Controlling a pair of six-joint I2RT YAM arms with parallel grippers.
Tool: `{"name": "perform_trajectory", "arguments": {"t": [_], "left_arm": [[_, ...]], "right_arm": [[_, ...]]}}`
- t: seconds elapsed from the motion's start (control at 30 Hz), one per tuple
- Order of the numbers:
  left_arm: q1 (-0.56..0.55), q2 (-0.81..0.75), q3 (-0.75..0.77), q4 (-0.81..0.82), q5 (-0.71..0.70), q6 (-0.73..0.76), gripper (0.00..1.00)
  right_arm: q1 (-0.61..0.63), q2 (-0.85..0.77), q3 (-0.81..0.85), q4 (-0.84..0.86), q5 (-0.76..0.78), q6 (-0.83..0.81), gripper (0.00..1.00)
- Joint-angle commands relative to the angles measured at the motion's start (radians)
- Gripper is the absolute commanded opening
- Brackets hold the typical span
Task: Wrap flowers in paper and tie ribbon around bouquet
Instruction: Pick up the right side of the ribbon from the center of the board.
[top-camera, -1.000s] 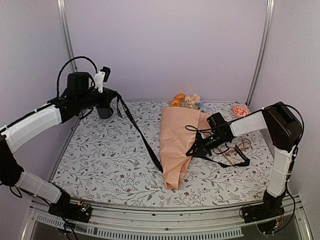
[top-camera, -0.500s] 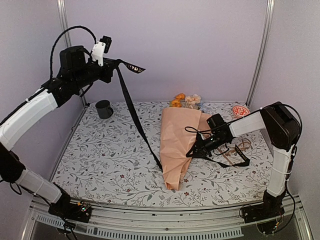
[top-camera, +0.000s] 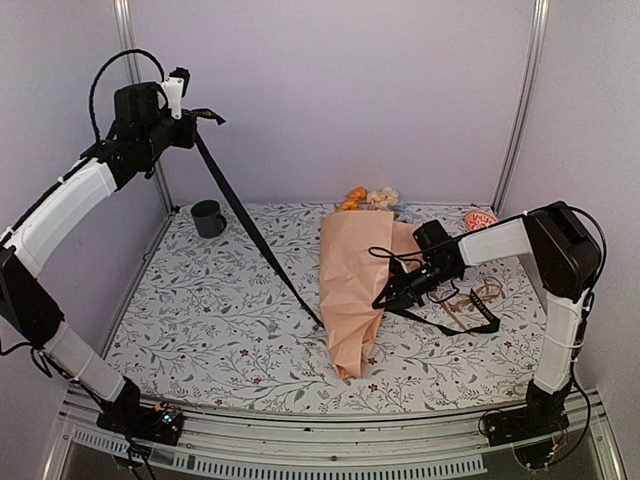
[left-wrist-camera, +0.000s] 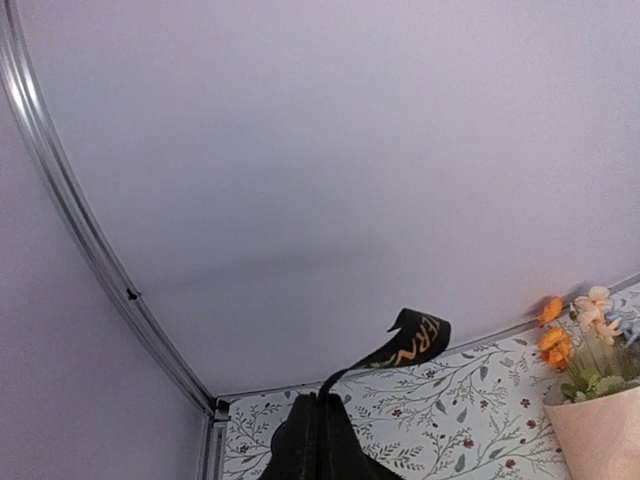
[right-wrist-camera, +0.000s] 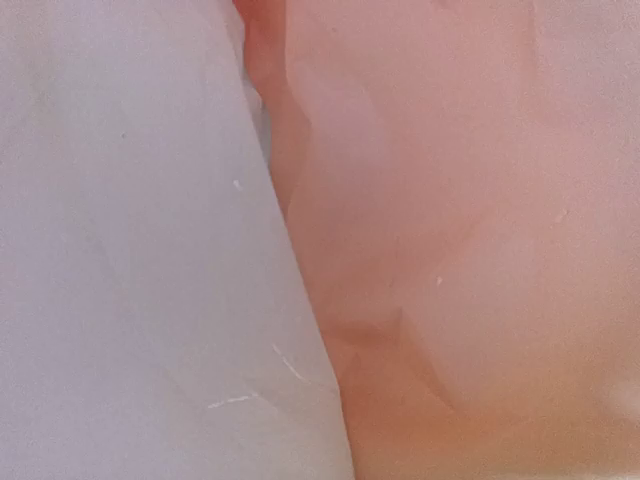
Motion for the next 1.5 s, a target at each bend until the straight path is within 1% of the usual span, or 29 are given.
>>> {"name": "perform_trajectory", "arguments": {"t": [0.0,0.07,0.13,0.2,0.23,0.4,0.5,0.63,0.77,0.87,0.97,1.07,1.1,1.27,1.37,1.47], "left_arm": [[-0.100,-0.022,-0.027,0.049,0.158,-0.049,0.00],[-0.187,0.008,-0.016,0.037,0.216,-0.050,0.00],[-0.265,0.048,-0.013,0.045,0.321,-0.075,0.00],[-0.323,0.094,-0.032,0.094,0.435,-0.134,0.00],[-0.348,0.128,-0.037,0.112,0.494,-0.160,0.00],[-0.456,0.350,-0.041,0.144,0.660,-0.282,0.00],[-0.497,0.415,-0.110,0.217,0.743,-0.344,0.00],[-0.516,0.461,-0.223,0.366,0.764,-0.423,0.00],[-0.523,0.575,-0.220,0.377,0.768,-0.471,0.00],[-0.531,0.645,-0.179,0.351,0.793,-0.472,0.00],[-0.544,0.706,-0.103,0.232,0.761,-0.420,0.00],[-0.544,0.753,-0.068,0.159,0.731,-0.402,0.00],[-0.543,0.761,-0.065,0.144,0.724,-0.397,0.00],[-0.543,0.770,-0.076,0.112,0.703,-0.388,0.00],[-0.542,0.769,-0.089,0.119,0.707,-0.389,0.00],[-0.543,0.769,-0.094,0.127,0.713,-0.390,0.00]], "right_arm": [[-0.010,0.033,0.017,-0.026,0.014,-0.034,0.01],[-0.010,0.051,0.021,-0.020,0.016,-0.032,0.01],[-0.011,0.065,0.022,-0.015,0.018,-0.028,0.01],[-0.012,0.074,0.015,-0.010,0.023,-0.027,0.01],[-0.013,0.077,0.010,-0.006,0.026,-0.025,0.01],[-0.021,0.081,-0.032,0.046,0.025,0.001,0.01],[-0.029,0.070,-0.063,0.098,0.003,0.029,0.01],[-0.032,0.052,-0.080,0.155,-0.021,0.089,0.01],[-0.032,0.030,-0.090,0.175,-0.013,0.120,0.03],[-0.032,0.002,-0.100,0.183,0.005,0.142,0.08],[-0.031,-0.037,-0.106,0.181,0.024,0.160,0.13],[-0.032,-0.090,-0.113,0.175,0.056,0.175,0.18],[-0.032,-0.112,-0.114,0.162,0.073,0.180,0.24],[-0.033,-0.226,-0.126,0.026,0.231,0.165,0.39],[-0.057,-0.304,-0.152,-0.059,0.329,0.147,0.42],[-0.146,-0.410,-0.202,-0.126,0.423,0.140,0.45]]}}
